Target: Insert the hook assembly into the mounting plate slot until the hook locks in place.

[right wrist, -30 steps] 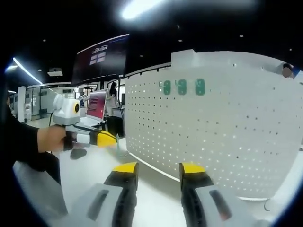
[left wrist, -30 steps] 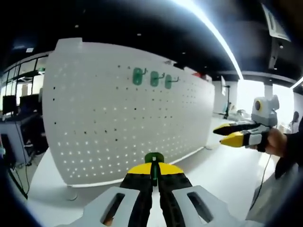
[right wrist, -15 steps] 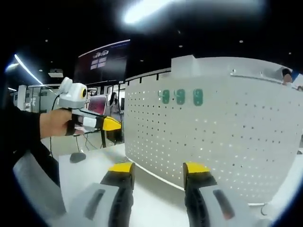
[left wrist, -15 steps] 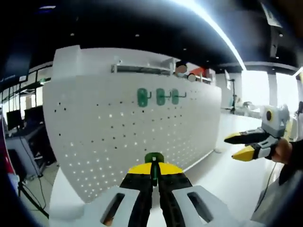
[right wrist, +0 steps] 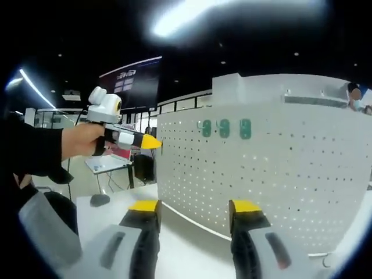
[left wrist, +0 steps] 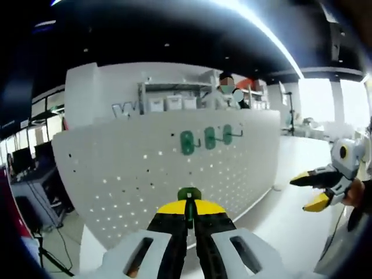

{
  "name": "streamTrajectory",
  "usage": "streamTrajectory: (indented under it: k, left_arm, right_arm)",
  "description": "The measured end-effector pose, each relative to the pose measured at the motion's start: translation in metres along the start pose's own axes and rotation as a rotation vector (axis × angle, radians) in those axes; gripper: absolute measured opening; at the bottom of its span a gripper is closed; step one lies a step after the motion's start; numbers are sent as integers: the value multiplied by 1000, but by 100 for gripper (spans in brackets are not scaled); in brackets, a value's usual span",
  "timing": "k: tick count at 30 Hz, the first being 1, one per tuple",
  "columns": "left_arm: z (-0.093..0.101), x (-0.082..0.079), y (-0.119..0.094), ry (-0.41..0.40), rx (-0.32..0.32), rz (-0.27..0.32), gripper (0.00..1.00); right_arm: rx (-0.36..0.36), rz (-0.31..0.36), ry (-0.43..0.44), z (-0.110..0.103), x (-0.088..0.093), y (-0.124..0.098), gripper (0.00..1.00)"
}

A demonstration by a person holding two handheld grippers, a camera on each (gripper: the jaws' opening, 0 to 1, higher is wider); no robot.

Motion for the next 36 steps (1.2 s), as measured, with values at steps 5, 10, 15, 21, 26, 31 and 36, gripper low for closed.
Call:
streamTrajectory:
  k: [5,10,15,21,26,31,36]
  left_arm:
    - [-12,-16,7,16,-18,-1,3]
    - [-20,-26,11,22,-44,5,3]
    - [-21,-32,17,26,-67,-1,3]
    - [-25,-44,27,24,-90,17,3]
    - [-30,-53,37,26,-122,34,3]
    - [-34,-57,43,31,-153,49,3]
    - [-37,-53,49,21,-175,37,3]
  right_arm:
    - [-19,-5,-12,-6,-1,0,53]
    - [-30,-21,-5,-9,1,1,61]
    - [-30,-13,-12,-11,-1,0,65]
    - [-38,-11,-6,-11,-3,-1,65]
    - [-39,-5,2,-11,-5,-2,65]
    - [-40,4,11,-10,-8,-3,65]
    - [-43,10,30,-10,-11,-3,65]
Point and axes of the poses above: the point that each gripper's makers call its tool centre point, and the gripper's own axes: y roughly forward along the fingers, z roughly to its right, x roughly out of its underside, the point moved 3 cm from there along -y, roughly backward along the fingers, and after that the axes turned 15 degrees about x, right-handed, at the moved point
